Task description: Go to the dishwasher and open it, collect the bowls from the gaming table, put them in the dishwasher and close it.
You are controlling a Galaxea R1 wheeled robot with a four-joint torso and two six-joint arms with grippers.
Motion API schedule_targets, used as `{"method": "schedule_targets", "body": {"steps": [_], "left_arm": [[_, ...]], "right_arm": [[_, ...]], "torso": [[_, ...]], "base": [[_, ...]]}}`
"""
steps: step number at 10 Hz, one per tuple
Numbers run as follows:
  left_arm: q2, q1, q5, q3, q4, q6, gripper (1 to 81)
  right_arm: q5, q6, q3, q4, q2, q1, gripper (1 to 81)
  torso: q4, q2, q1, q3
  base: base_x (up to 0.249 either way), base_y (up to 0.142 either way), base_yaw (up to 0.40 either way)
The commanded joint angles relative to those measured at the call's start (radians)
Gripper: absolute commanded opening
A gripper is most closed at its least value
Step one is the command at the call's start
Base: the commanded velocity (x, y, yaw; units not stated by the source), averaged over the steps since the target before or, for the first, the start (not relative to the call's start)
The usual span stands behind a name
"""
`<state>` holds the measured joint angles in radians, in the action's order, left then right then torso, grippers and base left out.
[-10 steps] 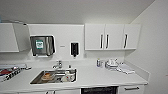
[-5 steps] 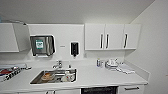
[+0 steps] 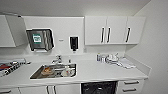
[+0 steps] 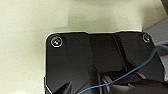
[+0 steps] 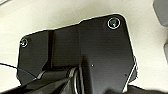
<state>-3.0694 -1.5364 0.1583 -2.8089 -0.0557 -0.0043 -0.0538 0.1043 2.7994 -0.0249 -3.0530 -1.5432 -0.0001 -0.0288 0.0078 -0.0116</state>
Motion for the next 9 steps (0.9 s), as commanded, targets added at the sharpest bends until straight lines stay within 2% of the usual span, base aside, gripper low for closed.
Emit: {"method": "schedule_targets", "body": {"steps": [1,9], "left_arm": [[0.001,0.054,-0.040,-0.003,0.004,-0.002,81.1],[0.006,0.054,-0.040,-0.003,0.004,-0.002,81.1]], "right_arm": [[0.052,-0.003,0.000,-0.006,0.000,0.053,81.1],[0.051,-0.003,0.000,-0.007,-0.002,0.053,81.1]], "torso": [[0.000,0.000,0.000,0.000],[0.000,0.000,0.000,0.000]], "base": [[0.000,0.000,0.000],[0.000,0.000,0.000]]}}
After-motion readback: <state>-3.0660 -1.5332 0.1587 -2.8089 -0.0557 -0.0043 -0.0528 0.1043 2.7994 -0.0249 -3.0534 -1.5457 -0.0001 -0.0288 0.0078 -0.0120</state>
